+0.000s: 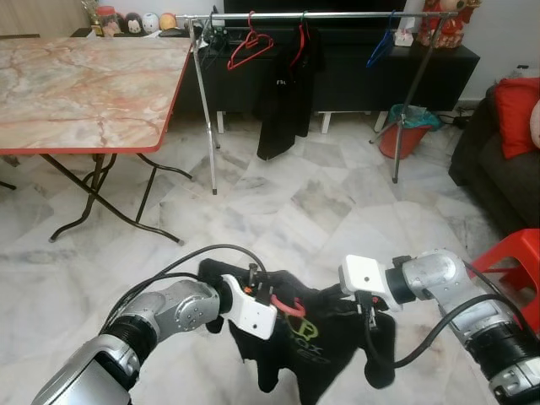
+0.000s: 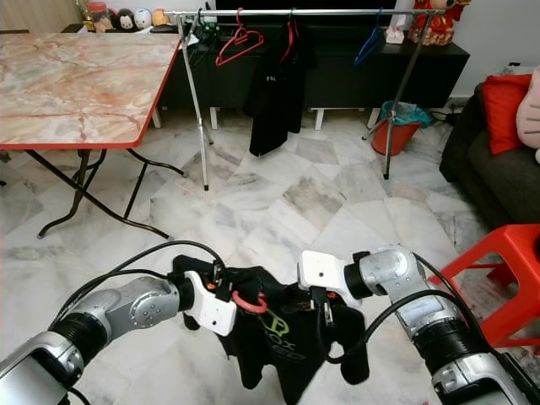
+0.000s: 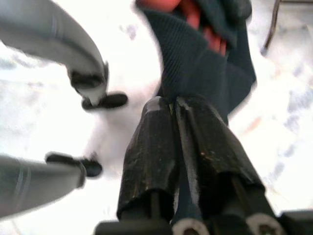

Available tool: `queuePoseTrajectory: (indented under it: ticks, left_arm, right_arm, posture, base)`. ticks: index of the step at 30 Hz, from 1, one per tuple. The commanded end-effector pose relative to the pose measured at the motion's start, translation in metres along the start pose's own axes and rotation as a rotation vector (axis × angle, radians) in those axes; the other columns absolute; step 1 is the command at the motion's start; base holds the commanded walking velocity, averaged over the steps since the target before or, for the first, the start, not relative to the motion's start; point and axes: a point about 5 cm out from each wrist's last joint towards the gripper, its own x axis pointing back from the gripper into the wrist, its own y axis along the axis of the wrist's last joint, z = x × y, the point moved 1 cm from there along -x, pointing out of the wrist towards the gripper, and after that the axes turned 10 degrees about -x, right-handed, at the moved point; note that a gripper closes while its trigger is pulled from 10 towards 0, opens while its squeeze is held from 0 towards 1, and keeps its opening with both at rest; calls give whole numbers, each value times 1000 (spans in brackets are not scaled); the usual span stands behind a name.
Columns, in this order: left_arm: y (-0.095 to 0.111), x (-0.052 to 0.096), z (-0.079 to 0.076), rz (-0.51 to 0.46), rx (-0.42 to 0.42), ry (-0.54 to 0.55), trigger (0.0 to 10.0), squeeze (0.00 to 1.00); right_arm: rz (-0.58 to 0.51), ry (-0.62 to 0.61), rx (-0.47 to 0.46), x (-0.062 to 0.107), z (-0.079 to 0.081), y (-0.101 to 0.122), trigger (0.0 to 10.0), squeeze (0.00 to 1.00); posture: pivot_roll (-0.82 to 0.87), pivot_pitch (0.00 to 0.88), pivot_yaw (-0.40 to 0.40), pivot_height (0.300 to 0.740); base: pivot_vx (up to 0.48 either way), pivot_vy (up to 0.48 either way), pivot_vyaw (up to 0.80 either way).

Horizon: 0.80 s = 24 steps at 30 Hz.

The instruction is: Hang hanger

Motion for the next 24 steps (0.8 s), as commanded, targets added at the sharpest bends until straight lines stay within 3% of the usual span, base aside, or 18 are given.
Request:
queuePoseTrajectory:
  ticks: [1, 3, 10, 11, 14, 15, 18, 20, 24]
  left_arm:
    - [-13, 3, 11, 70, 36, 13, 10000, 0]
    - [-17, 4, 12, 98, 80, 22, 10000, 0]
    - [-25, 6, 14, 149, 147, 52, 10000, 0]
    - [-27, 6, 18, 159, 186, 76, 10000, 0]
    - [-21, 6, 21, 107, 209, 81, 10000, 0]
    - [-19, 6, 20, 88, 210, 71, 10000, 0]
    - [-12, 7, 18, 24, 195, 41, 10000, 0]
    - [-2, 8, 16, -62, 116, 11, 10000, 0]
    - [6, 9, 13, -101, -73, -46, 10000, 0]
  right_arm:
    - [72, -15, 58, 2, -1, -2, 0, 0]
    - [131, -31, 90, 3, -3, -6, 0, 0]
    - [161, -30, 95, 3, -2, -8, 0, 0]
    - [169, -41, 107, 3, -3, -8, 0, 0]
    - [128, -75, 118, 2, -5, -4, 196, 0]
    - [91, -93, 98, 2, -8, 0, 10000, 0]
    - [35, -100, 75, 1, -9, 5, 10000, 0]
    - [35, -82, 83, 1, -7, 6, 10000, 0]
    - [14, -58, 87, 3, -6, 11, 10000, 0]
  posture:
    - [8, 45, -38, 740]
    - [7, 46, -38, 740]
    - [7, 46, -38, 740]
    - [9, 52, -39, 740]
    - [9, 52, -39, 740]
    - [8, 54, -37, 740]
    - [5, 52, -36, 740]
    - [5, 52, -36, 740]
    - [5, 52, -36, 740]
  base:
    - [0, 0, 0]
    - [0, 0, 0]
    - [0, 0, 0]
    - [0, 0, 0]
    - [0, 0, 0]
    - [0, 0, 0]
    - [0, 0, 0]
    - [0, 0, 0]
    - [0, 0, 0]
